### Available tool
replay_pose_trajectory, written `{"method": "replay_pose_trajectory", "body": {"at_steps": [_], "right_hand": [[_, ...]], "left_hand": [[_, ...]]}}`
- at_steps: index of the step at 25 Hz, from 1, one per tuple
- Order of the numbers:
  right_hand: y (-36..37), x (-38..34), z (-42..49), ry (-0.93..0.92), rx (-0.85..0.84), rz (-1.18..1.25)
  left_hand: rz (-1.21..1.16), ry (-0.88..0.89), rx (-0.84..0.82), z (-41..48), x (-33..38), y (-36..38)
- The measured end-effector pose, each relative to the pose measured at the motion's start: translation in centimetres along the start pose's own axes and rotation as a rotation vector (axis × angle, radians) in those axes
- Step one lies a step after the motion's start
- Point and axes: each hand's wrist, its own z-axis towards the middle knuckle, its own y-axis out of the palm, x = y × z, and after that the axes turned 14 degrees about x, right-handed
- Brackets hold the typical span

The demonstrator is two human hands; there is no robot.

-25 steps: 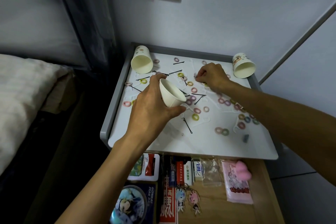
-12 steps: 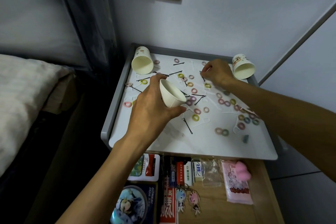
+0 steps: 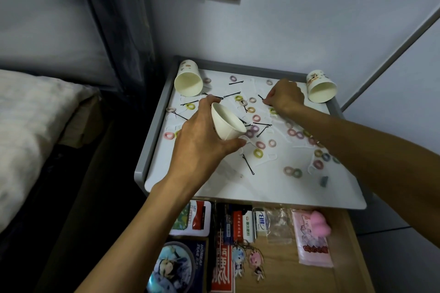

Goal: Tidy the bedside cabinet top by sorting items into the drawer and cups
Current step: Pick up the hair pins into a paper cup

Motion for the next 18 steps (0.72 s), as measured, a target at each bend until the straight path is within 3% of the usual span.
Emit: {"method": "replay_pose_trajectory", "body": {"at_steps": [5,9,12,15,18], "right_hand": [[-0.5,-0.1,-0.3,-0.108,0.000,-0.117],[-2.2,0.9,-0.3,-0.134,-0.020,0.078],[-4.8,1.4,-2.3,-0.345,-0.078,0.276],[-5.5,2.4,-4.9,-0.646,-0.198,0.219],[-4.3,3.8,-5.6,-0.658,-0.239,0.197]], "left_hand": [[0.008,0.001,-0.003,0.0,0.1,0.0],[0.004,0.000,0.003,0.0,0.0,-0.1],[0.010,-0.002,0.000,-0.1,0.2,0.0],[0.029,0.002,-0.003,-0.2,0.6,0.1],[0.028,0.003,-0.004,-0.4,0.7,0.3]]}}
